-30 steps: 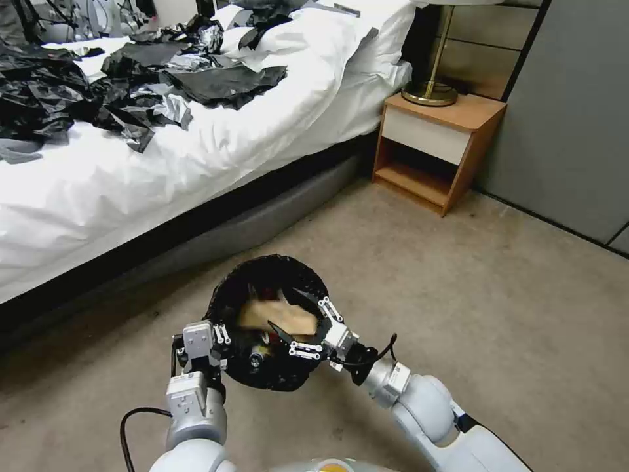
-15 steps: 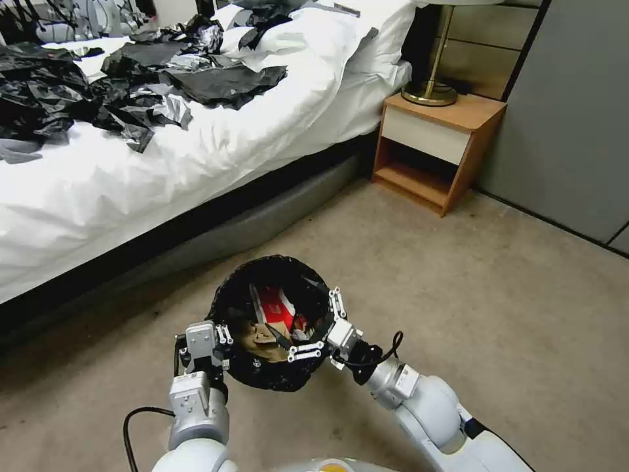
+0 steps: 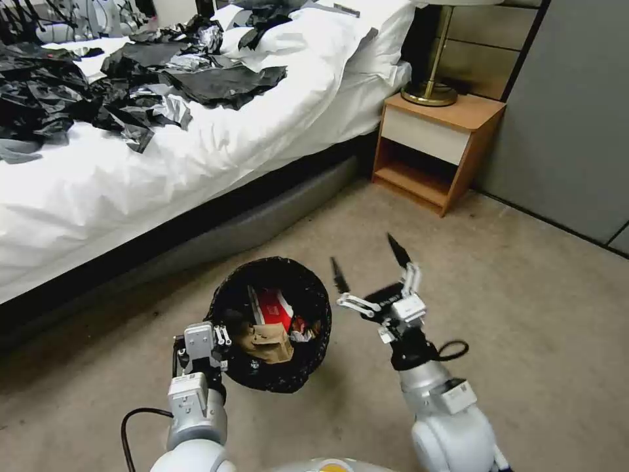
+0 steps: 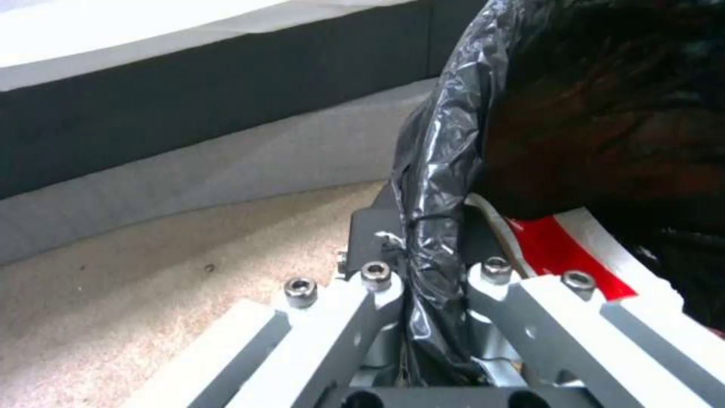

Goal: Pick up the trash bin, then pick up the garbage from the floor and place it into the trash bin.

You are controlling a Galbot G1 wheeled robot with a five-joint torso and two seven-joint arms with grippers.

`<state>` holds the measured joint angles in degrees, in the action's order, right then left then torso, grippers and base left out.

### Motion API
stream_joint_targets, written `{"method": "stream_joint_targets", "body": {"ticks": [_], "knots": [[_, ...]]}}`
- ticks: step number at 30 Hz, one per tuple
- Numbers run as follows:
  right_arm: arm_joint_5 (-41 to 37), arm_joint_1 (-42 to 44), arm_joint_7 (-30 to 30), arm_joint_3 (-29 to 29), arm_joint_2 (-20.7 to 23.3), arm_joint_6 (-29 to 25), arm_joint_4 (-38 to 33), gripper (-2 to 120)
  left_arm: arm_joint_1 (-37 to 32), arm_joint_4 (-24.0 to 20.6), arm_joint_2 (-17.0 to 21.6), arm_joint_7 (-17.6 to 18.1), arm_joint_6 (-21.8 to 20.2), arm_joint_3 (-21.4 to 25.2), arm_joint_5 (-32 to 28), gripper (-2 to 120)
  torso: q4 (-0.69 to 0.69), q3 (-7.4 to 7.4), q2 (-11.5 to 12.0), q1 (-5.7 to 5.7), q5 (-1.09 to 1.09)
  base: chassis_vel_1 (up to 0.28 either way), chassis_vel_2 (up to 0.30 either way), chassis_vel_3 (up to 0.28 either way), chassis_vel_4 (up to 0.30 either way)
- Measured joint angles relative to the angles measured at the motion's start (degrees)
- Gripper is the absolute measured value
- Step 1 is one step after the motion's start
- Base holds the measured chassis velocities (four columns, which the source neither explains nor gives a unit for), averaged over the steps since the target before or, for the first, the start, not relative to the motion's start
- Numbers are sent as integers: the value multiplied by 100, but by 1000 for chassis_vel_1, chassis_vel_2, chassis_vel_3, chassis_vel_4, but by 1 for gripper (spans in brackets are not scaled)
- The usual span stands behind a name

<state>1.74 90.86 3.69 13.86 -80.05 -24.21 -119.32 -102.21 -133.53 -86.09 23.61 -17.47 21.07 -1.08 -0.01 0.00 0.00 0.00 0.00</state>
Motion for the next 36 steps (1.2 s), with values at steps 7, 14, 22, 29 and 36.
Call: {"method": "stream_joint_targets", "body": {"ticks": [7, 14, 22, 29, 36], "knots": [[34, 9, 207, 66, -39, 55, 200, 100, -71, -82, 22, -1, -2, 43, -22, 3, 1, 0, 0, 0, 0, 0, 0, 0, 0], [27, -69, 183, 73, -37, 78, 223, 100, -101, -147, 21, -2, -2, 47, -14, 3, 1, 0, 0, 0, 0, 32, 36, 29, 36], [-43, -149, 212, 151, 12, 114, 189, 100, -114, -178, 19, -4, -6, 46, 4, 3, 1, 0, 0, 0, 0, 72, 75, 80, 81], [-92, -199, 290, 155, 35, 132, 150, 100, -136, -205, 9, -4, -7, 58, 16, 3, 1, 0, 0, 0, 0, 117, 105, 111, 96], [-158, -326, 279, 175, 51, 175, 95, 100, -220, -292, -3, -3, -7, 66, 33, 3, 2, 0, 0, 0, 0, 137, 133, 119, 122]]}}
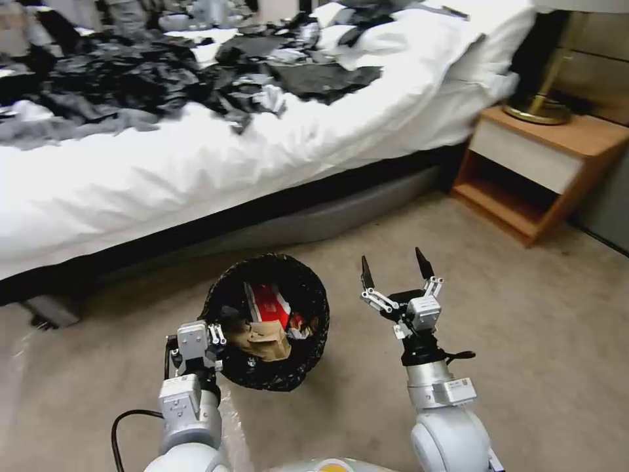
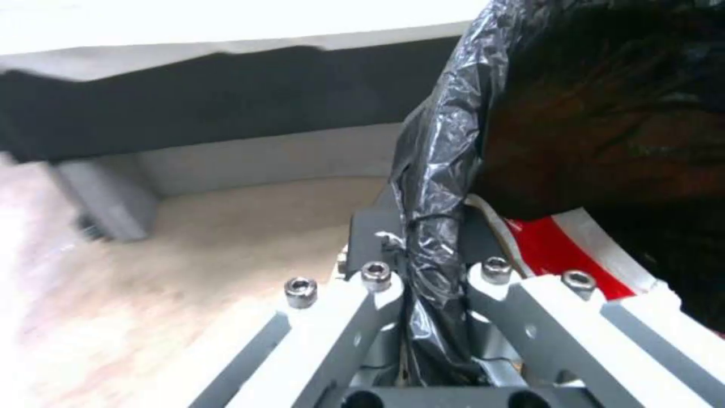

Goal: Pick up the trash bin, then pick up the garbage from the floor and place it into the trash bin.

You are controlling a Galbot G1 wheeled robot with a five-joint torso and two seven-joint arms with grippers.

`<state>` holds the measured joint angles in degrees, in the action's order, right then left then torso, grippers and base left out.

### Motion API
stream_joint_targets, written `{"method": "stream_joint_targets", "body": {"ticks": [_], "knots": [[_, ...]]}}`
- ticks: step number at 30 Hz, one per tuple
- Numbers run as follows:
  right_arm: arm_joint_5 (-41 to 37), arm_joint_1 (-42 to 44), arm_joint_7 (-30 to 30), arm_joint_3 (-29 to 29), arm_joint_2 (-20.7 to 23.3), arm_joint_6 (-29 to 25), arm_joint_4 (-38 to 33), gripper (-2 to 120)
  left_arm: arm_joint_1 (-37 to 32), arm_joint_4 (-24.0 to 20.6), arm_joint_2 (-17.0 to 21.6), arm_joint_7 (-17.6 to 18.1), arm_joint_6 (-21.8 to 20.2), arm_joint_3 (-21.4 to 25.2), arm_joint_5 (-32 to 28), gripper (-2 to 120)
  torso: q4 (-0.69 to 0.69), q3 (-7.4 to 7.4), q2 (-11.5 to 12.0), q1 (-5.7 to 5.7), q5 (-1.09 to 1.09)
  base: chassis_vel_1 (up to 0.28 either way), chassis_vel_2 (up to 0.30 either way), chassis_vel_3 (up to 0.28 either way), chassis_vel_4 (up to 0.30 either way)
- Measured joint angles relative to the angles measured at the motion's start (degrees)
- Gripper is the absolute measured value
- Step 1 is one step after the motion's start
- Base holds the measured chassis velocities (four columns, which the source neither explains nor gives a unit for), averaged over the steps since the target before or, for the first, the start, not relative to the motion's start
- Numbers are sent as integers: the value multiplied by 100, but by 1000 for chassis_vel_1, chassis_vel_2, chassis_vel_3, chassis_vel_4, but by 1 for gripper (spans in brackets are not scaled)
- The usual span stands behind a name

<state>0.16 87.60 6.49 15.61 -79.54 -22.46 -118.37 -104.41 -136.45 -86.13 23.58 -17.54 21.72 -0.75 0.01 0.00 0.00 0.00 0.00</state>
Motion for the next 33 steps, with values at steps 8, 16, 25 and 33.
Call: {"method": "stream_joint_targets", "body": {"ticks": [8, 16, 25, 33], "knots": [[-16, -44, -6, -24, 19, 27, 2, 100, -53, -36, -18, -1, 12, 21, 36, 3, -1, 0, 0, 0, -1, 122, 119, 129, 118], [-29, -54, -52, -3, 48, 29, -1, 100, -57, -29, -27, 0, 20, 21, 52, 3, -1, 0, 0, 0, -1, 122, 122, 123, 122], [21, -40, -174, 5, 59, 27, 10, 100, -59, -19, -18, 1, 20, 13, 53, 3, -1, 0, 0, 0, 0, 119, 130, 125, 122], [46, -74, -201, -14, 69, 61, 35, 100, -85, -83, 3, 3, 19, 49, 32, 3, -1, 0, 0, 0, 0, 124, 131, 136, 127]]}}
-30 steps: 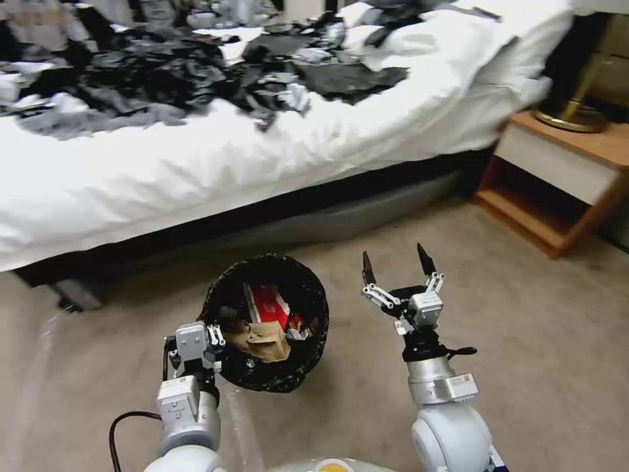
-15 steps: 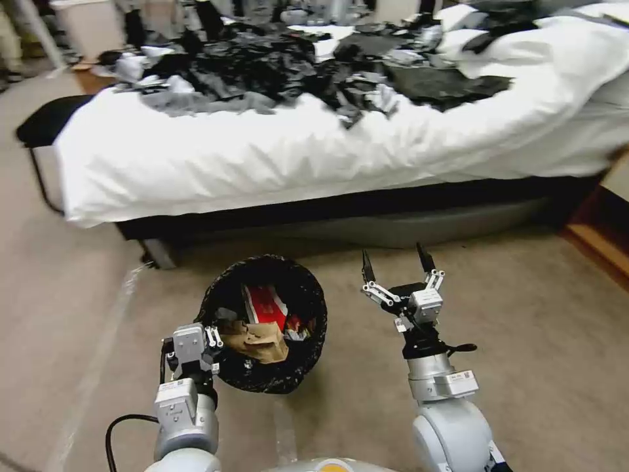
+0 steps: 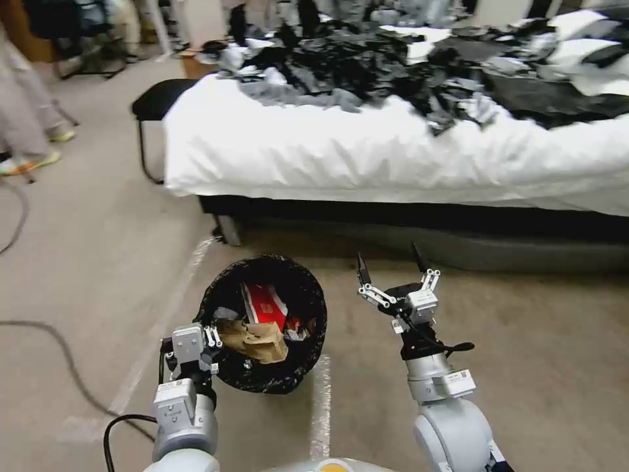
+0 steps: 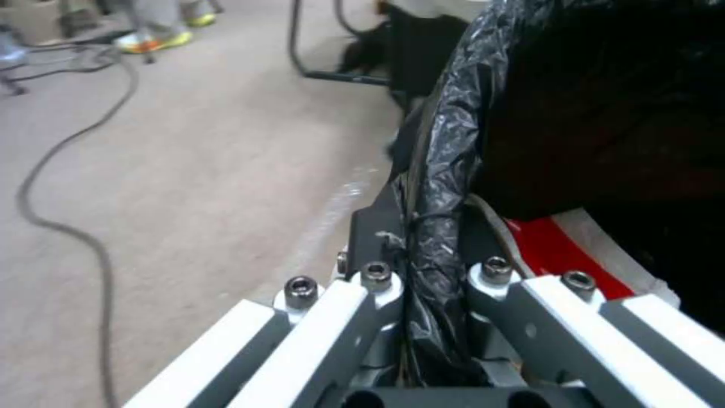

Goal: Pick up the trash bin, then pick up the garbage from the floor and place it into the trash bin.

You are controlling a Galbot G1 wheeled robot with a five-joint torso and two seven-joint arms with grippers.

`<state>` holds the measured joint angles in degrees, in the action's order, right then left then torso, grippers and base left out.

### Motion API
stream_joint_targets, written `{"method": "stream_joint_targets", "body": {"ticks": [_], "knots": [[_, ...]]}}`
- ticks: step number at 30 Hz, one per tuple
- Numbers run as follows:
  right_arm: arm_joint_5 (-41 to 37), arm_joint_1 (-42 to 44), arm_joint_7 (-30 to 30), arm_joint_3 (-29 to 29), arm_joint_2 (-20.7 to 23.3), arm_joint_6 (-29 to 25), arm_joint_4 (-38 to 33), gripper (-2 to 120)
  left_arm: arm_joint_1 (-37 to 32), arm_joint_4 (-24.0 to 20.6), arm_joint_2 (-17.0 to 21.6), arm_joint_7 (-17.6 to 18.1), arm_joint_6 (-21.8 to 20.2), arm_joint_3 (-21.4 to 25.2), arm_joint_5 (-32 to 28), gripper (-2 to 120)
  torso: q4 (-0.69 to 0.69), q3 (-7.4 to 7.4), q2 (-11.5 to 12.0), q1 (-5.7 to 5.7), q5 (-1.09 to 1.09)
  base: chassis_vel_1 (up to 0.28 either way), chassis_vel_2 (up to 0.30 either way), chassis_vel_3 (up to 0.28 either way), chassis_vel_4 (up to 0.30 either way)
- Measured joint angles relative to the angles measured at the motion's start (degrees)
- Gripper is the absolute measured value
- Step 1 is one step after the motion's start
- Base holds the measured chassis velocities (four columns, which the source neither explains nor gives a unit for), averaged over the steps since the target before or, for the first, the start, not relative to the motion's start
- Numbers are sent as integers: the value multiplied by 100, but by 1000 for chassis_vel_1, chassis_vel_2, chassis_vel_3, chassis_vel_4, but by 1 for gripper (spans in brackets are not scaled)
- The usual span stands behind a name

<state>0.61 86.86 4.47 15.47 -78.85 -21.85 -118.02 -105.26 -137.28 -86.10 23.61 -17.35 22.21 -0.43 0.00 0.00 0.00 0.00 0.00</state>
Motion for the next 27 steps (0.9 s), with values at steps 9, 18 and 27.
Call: {"method": "stream_joint_targets", "body": {"ticks": [9, 18, 27], "knots": [[39, 5, -43, 3, -2, 3, 29, 100, -3, -35, -9, 0, -5, 3, -5, 3, 0, 0, 0, 0, 0, 127, 120, 126, 125], [45, 13, -73, 12, 0, -31, 155, 100, 19, -76, -42, 3, -13, 31, -12, 3, 0, 0, 0, 0, 0, 128, 130, 133, 118], [81, -29, -158, 6, -11, -38, 174, 100, 8, -91, -59, 8, -13, 64, -27, 3, 0, 0, 0, 0, 0, 122, 124, 129, 131]]}}
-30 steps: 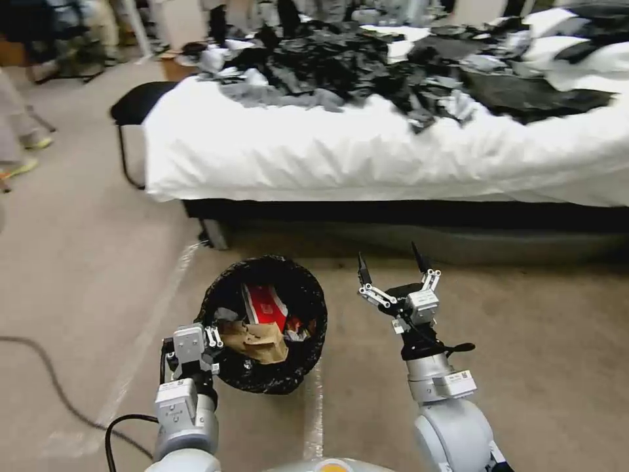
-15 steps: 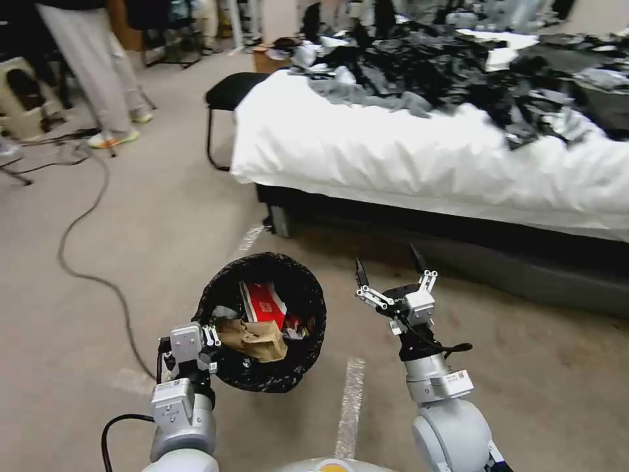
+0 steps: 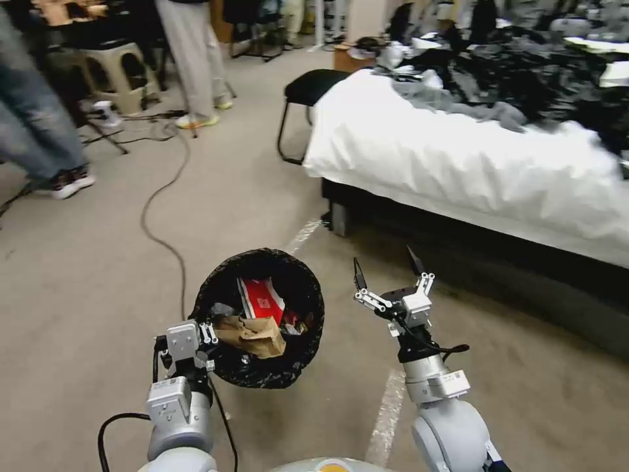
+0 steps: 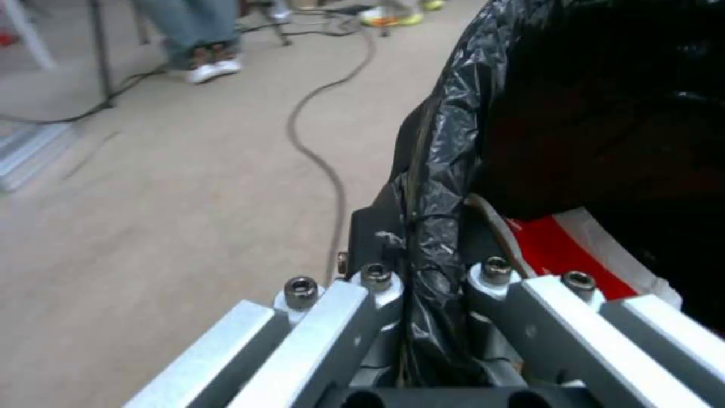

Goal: Pick up the trash bin, then pick up the garbage from the floor and place it into the trash bin.

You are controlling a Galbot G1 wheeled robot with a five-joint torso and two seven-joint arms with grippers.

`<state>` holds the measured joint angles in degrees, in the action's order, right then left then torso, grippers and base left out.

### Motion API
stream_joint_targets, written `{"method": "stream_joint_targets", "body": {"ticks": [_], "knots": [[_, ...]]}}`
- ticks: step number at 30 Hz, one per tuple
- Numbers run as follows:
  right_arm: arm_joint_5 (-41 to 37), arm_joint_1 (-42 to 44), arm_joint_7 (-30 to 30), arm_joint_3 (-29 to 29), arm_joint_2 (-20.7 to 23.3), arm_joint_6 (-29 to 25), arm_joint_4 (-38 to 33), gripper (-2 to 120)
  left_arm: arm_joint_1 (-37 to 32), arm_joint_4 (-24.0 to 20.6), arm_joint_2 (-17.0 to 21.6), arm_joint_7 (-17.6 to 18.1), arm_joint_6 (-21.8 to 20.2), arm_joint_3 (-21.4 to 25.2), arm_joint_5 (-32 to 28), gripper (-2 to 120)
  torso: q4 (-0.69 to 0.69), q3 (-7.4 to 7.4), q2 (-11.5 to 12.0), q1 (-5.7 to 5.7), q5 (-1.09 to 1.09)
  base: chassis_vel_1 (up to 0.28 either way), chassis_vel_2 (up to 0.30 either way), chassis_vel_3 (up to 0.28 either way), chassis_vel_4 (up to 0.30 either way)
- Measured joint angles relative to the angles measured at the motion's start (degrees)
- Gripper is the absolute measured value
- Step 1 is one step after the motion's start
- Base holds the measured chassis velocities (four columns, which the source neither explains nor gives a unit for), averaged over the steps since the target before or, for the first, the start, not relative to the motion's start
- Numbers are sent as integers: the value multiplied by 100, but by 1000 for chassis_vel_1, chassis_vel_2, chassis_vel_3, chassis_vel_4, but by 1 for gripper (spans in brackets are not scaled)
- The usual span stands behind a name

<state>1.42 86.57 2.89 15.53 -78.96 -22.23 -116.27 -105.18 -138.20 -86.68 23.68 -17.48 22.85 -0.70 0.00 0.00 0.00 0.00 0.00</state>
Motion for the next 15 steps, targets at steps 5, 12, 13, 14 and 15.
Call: {"method": "stream_joint_targets", "body": {"ticks": [5, 12, 13, 14, 15], "knots": [[22, 37, -6, 12, 1, -47, 29, 100, 14, 0, -5, 3, 0, 1, -1, 3, 0, 0, 0, 0, 0, 140, 134, 127, 125], [24, 65, -41, 39, -16, -47, -41, 100, 25, -2, -1, 19, -2, 1, -6, 3, -1, 0, 0, 0, 0, 122, 120, 114, 117], [30, 71, -46, 34, -20, -46, -41, 100, 21, -2, 1, 28, -5, 1, -6, 3, -1, 0, 0, 1, 1, 116, 121, 129, 129], [47, 82, -57, 27, -24, -45, -41, 100, 16, -2, 5, 41, -12, 2, -6, 3, 0, 0, 0, 0, 0, 138, 147, 129, 130], [63, 93, -74, 26, -24, -45, -41, 100, 11, -2, 10, 61, -23, 4, -6, 3, 0, 0, 0, 0, 0, 137, 139, 133, 130]]}}
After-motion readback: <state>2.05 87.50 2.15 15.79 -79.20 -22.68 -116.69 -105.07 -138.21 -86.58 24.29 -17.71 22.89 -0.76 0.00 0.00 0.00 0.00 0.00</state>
